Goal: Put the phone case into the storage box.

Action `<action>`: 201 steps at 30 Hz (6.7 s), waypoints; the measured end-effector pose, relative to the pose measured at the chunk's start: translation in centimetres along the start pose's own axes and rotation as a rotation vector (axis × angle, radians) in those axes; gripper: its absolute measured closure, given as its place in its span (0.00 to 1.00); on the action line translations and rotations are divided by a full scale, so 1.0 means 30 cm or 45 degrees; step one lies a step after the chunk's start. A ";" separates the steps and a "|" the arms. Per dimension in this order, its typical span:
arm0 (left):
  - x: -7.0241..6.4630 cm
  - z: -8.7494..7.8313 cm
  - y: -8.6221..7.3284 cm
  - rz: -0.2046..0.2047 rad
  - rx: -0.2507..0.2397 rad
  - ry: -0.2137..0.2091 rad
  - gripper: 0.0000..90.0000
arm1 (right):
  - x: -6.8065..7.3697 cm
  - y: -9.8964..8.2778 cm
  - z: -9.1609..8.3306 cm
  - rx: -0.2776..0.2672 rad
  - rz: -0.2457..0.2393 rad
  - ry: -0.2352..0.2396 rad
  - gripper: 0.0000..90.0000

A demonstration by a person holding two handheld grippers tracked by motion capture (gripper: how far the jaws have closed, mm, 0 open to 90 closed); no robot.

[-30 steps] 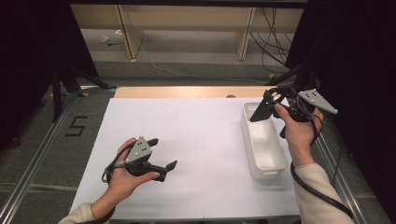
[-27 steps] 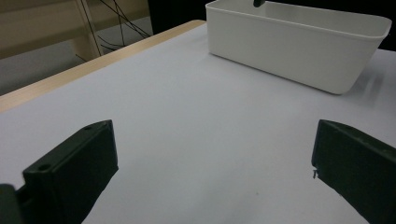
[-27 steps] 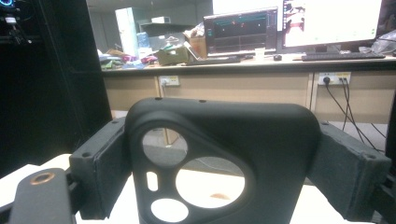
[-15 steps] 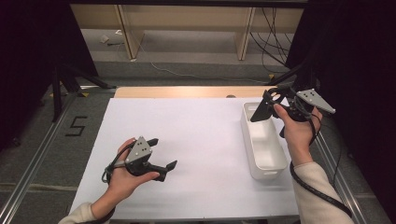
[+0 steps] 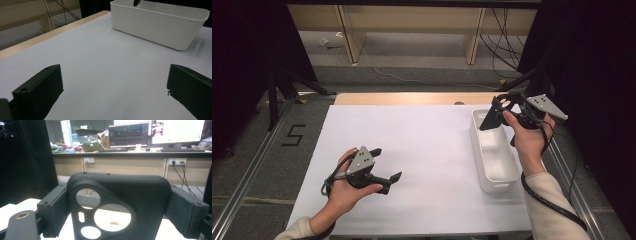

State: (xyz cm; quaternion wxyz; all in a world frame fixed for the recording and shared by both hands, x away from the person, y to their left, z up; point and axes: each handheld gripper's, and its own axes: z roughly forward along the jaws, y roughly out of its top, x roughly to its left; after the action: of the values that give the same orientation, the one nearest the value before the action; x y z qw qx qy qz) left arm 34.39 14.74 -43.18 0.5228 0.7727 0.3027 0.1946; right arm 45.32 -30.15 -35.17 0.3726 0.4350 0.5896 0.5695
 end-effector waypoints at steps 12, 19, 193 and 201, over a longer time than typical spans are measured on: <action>0.002 -0.001 0.000 0.004 -0.003 0.002 0.00 | 0.003 0.002 0.019 0.003 -0.036 -0.004 0.17; 0.003 -0.001 0.001 0.005 -0.004 0.003 0.00 | 0.000 -0.001 0.025 0.010 -0.039 -0.010 0.17; 0.004 0.002 -0.002 0.000 -0.003 -0.004 0.00 | -0.018 -0.047 0.207 0.132 -0.132 -0.057 0.17; 0.005 0.001 -0.002 0.000 -0.004 -0.004 0.00 | -0.018 -0.053 0.217 0.144 -0.138 -0.059 0.17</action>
State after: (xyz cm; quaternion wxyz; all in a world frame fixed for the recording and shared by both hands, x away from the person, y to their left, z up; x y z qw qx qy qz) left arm 34.51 14.84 -43.25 0.5244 0.7722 0.3017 0.1939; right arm 51.44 -28.35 -37.25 0.3913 0.4360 0.6347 0.5040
